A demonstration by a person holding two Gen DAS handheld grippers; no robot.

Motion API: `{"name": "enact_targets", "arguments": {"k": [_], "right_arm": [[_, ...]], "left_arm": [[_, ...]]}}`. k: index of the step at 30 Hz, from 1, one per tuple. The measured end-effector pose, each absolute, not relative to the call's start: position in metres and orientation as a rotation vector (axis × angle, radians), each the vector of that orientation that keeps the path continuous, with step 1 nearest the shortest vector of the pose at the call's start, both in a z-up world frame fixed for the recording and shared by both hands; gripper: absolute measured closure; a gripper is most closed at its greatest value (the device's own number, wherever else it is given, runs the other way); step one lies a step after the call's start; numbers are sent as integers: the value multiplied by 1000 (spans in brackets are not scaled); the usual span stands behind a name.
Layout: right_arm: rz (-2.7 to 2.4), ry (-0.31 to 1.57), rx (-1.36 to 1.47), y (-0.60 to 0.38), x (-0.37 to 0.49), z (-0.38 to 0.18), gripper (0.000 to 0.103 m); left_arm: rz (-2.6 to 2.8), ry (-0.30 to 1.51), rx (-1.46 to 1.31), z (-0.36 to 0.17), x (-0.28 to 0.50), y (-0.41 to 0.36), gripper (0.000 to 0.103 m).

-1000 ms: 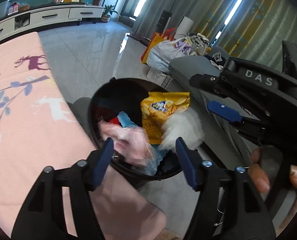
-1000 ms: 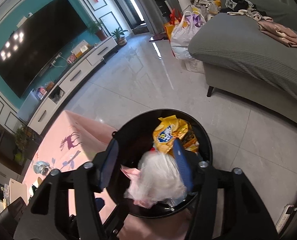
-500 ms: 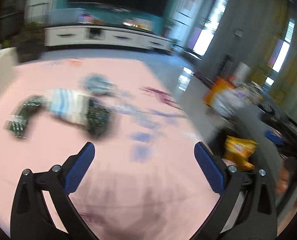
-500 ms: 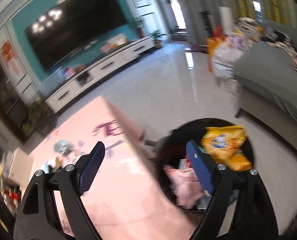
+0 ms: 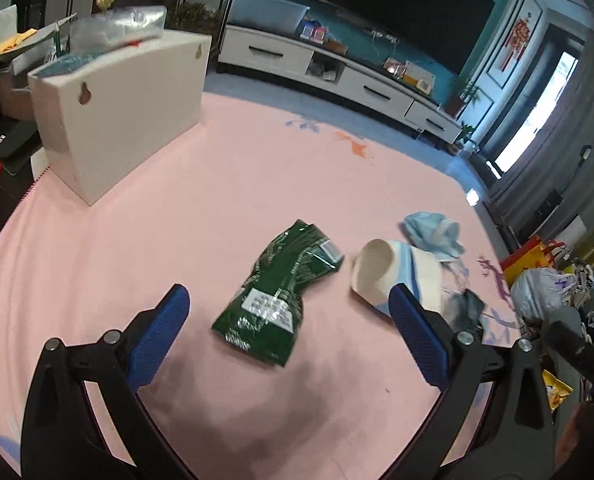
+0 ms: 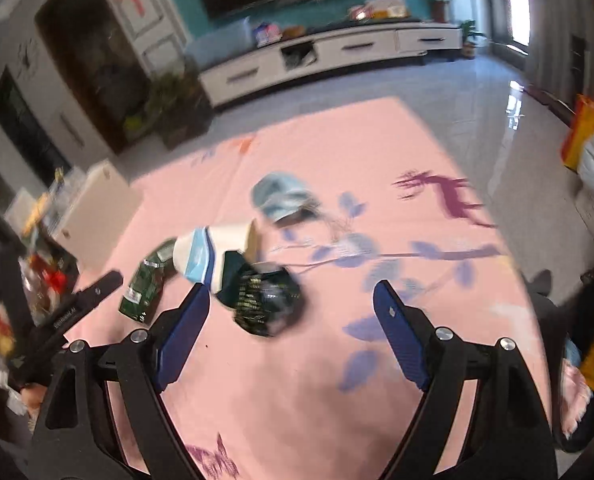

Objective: Collect trash
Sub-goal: 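Grasp the dark crumpled bag with the right tool while the left tool grasps the green snack bag, then carry the dark bag and green snack bag over the black bin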

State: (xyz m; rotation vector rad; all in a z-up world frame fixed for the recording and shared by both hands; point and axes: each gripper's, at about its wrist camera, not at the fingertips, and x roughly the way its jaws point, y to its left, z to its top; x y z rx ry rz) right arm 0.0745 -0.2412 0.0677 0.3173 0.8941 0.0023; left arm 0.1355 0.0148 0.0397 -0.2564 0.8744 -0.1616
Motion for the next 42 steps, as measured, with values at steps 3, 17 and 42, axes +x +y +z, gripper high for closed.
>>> {"name": "enact_targets", "arguments": {"k": [3, 17, 42], "right_arm": [[1, 955, 268, -216, 95, 49, 21], [10, 1052, 263, -210, 117, 5, 50], [-107, 794, 342, -283, 19, 90, 52]], "left_arm": [[-166, 884, -241, 30, 144, 7, 4], [-108, 960, -227, -3, 149, 15, 48], [-253, 768, -254, 93, 52, -27, 77]]}}
